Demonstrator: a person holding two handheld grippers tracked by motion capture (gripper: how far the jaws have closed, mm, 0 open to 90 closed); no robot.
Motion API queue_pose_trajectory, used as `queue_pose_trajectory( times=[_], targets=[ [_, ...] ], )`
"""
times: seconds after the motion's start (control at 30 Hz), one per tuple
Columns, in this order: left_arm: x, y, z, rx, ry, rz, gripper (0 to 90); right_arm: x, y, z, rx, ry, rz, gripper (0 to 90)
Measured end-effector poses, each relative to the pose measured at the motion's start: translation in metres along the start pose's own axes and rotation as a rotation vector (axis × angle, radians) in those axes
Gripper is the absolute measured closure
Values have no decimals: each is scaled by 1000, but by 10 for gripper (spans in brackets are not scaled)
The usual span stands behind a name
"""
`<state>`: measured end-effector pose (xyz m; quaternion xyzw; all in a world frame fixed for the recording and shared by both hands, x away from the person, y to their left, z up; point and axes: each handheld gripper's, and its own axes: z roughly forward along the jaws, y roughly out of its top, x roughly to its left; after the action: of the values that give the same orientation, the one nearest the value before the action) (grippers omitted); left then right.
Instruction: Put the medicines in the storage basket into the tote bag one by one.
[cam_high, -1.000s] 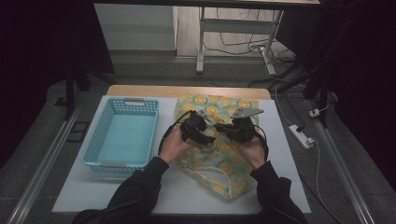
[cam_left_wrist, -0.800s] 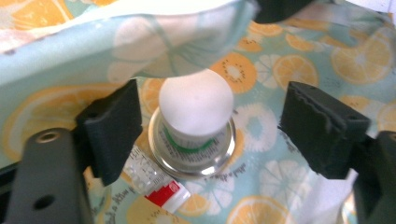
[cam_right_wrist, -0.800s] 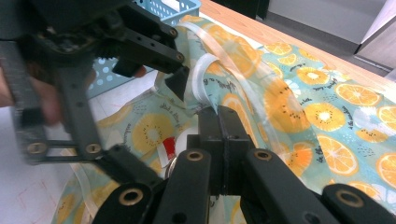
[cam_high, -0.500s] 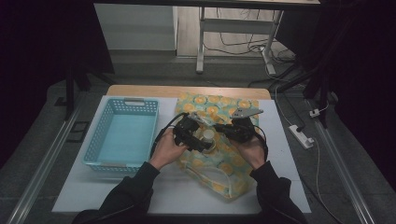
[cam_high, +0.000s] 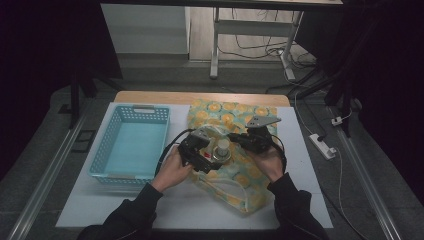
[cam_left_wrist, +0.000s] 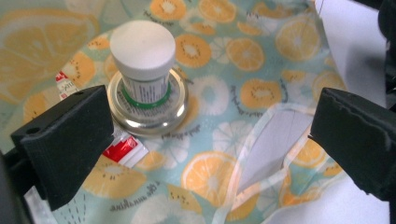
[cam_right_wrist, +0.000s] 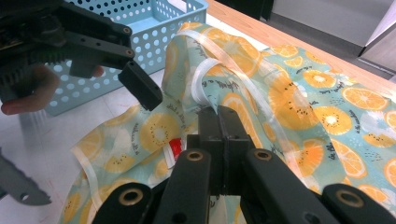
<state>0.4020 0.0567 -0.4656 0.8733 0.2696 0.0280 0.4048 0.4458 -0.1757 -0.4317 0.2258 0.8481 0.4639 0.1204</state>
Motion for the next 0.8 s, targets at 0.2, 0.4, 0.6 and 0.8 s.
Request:
queue_pose_trajectory(
  times=[0.2, 0.4, 0.6, 0.8],
  targets=[
    [-10, -5, 3, 22, -17, 19, 0, 1, 0, 0, 1, 3, -2, 900],
    [-16, -10, 6, 28, -37, 17, 0, 2, -1, 0, 1, 8, -3, 900],
    [-19, -18, 8, 11, -29, -3, 1, 2, -1, 0, 2, 9, -6, 900],
    [-20, -26, 13, 17, -40, -14, 1, 3, -1, 0, 7, 12, -8, 900]
  ],
)
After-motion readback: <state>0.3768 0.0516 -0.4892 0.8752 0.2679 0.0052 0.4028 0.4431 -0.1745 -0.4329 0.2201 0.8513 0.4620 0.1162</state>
